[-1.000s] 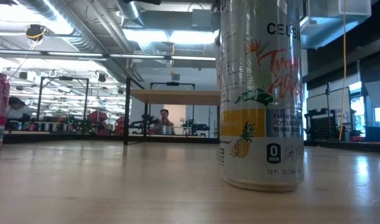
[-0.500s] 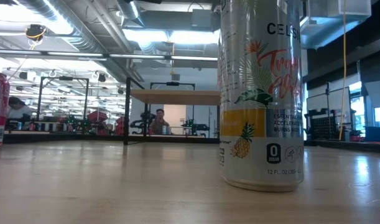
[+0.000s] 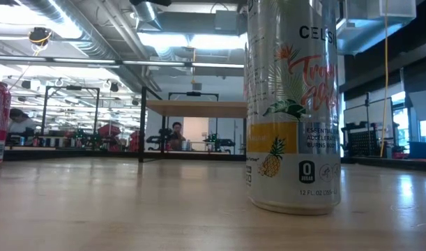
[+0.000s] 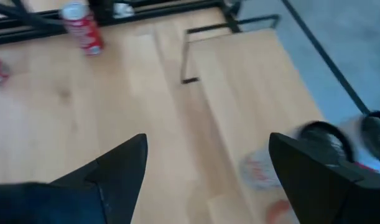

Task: Place canned beverage on shelf
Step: Put the left white yellow soda can on the shelf

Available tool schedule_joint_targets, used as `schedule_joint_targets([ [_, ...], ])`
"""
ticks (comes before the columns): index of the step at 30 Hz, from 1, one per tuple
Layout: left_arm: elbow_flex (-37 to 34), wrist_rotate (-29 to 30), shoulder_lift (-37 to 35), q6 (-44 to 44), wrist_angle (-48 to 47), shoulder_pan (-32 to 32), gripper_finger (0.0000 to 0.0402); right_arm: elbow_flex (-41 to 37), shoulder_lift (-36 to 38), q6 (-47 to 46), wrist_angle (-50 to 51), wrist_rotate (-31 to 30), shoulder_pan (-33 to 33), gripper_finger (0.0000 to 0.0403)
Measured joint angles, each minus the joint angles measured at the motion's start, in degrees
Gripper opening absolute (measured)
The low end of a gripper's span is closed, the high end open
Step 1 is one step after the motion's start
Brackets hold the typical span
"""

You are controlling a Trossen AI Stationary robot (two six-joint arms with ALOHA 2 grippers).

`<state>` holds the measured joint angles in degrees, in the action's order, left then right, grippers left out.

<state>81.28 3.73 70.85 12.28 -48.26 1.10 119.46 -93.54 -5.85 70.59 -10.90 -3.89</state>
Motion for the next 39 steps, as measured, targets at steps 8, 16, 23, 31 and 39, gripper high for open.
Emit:
schedule_joint_targets([
  [8, 0.0, 0.1, 1.6, 1.0, 1.8, -5.3, 0.0334, 0.0, 0.1, -4.1, -4.4, 1.2, 11.4, 0.0317],
  [16, 0.0, 3.7, 8.2, 9.7, 10.5, -12.2, 0.0334, -0.1, 1.0, -9.6, 1.9, 1.3, 21.4, 0.0301],
  [23, 0.0, 15.0, 16.3, 26.2, 23.6, -22.2, 0.0334, -2.6, 5.3, -21.5, 9.8, -8.1, 37.3, 0.0294],
  [31, 0.0, 27.2, 27.2, 31.1, 33.1, -29.5, 0.0334, -15.8, 12.0, -37.5, 9.4, -16.0, 49.2, 0.0294],
  [39, 0.0, 39.5, 37.1, 31.7, 42.5, -32.9, 0.0334, -28.9, 15.6, -49.4, 7.8, -15.3, 54.0, 0.0294],
])
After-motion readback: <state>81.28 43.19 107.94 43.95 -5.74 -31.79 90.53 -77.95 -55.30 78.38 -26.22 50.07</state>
